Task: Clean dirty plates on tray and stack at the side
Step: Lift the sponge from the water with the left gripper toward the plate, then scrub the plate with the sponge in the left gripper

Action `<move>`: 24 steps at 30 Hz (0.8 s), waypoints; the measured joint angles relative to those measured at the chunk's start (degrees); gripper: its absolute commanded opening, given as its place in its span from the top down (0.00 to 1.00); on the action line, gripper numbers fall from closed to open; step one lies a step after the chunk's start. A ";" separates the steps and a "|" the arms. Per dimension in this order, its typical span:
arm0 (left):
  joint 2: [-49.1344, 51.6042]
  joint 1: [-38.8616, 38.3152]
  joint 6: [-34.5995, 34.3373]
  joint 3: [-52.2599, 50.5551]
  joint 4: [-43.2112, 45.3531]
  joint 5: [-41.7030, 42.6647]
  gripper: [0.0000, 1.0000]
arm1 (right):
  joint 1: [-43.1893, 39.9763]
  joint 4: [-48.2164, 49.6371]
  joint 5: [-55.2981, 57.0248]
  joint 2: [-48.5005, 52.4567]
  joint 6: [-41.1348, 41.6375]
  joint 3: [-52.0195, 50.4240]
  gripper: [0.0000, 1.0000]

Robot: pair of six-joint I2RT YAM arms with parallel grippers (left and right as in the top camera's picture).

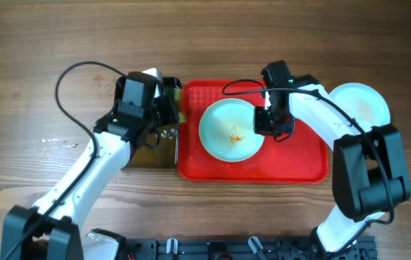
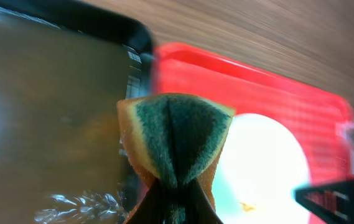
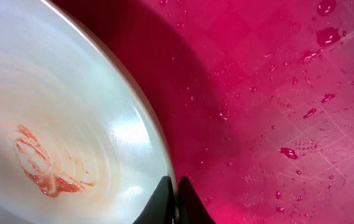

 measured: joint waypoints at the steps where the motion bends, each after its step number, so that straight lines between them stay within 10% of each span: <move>1: 1.27 -0.79 -1.25 0.00 1.38 3.26 0.96 | 0.00 -0.09 0.00 0.00 0.02 -0.02 0.96; 24: 25.51 -18.01 -25.83 0.55 26.21 12.59 0.96 | 0.00 -0.57 0.42 0.00 0.00 -0.22 0.96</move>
